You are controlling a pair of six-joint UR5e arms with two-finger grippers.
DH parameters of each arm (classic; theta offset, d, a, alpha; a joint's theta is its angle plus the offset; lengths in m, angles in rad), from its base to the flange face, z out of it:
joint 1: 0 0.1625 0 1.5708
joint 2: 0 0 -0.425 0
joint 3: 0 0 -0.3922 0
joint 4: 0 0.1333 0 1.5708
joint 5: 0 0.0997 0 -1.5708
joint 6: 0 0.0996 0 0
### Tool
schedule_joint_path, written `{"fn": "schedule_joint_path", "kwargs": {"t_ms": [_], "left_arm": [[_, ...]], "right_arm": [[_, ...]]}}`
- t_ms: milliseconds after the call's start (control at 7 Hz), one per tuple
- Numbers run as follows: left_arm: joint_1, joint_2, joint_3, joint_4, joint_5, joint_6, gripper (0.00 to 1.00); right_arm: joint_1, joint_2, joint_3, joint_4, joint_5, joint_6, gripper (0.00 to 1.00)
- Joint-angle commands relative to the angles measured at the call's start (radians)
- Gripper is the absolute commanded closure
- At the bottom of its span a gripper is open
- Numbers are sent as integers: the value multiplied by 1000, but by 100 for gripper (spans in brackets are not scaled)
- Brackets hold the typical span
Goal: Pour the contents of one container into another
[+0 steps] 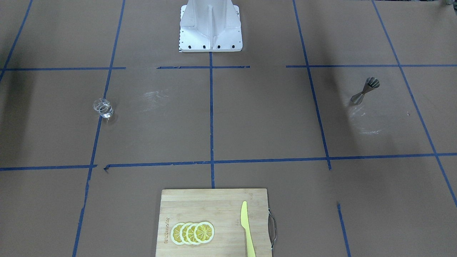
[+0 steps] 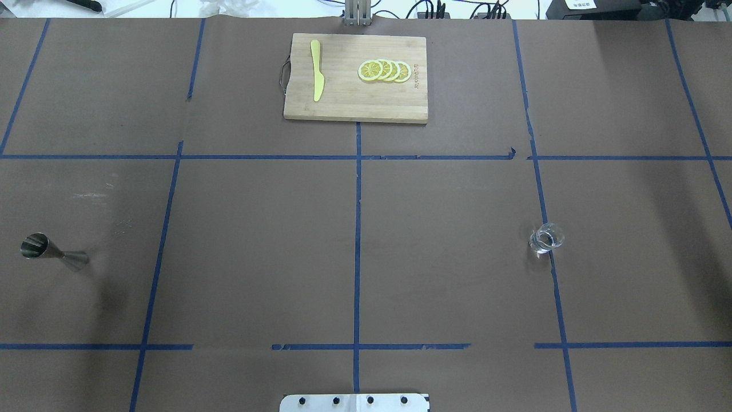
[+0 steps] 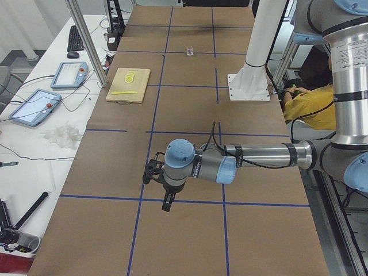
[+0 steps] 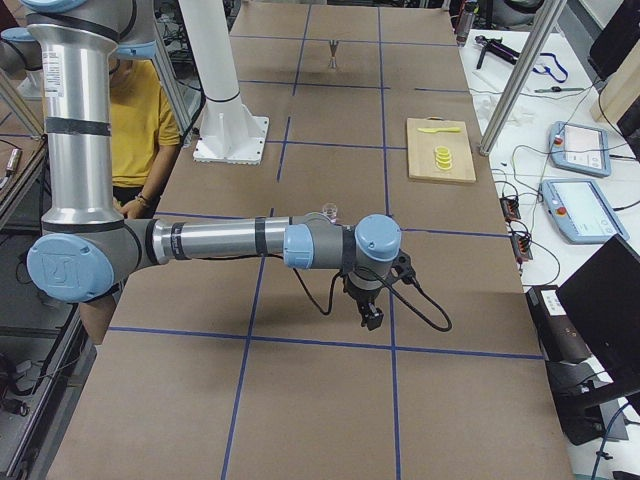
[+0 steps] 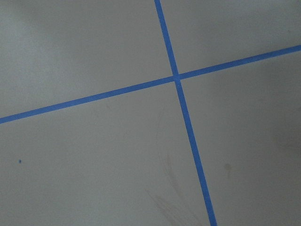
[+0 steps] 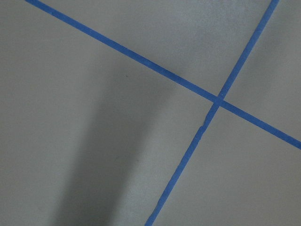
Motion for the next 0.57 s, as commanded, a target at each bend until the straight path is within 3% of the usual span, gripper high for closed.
{"fn": "schedule_joint_path", "kwargs": {"t_ms": [0,429], "left_arm": [[2,-5,-8,-2,0,0,0],[3,4,-26,-8,-17,3,0]], "right_arm": [[1,2,4,0,0,0,0],[4,-3,2,0,0,0,0]]}}
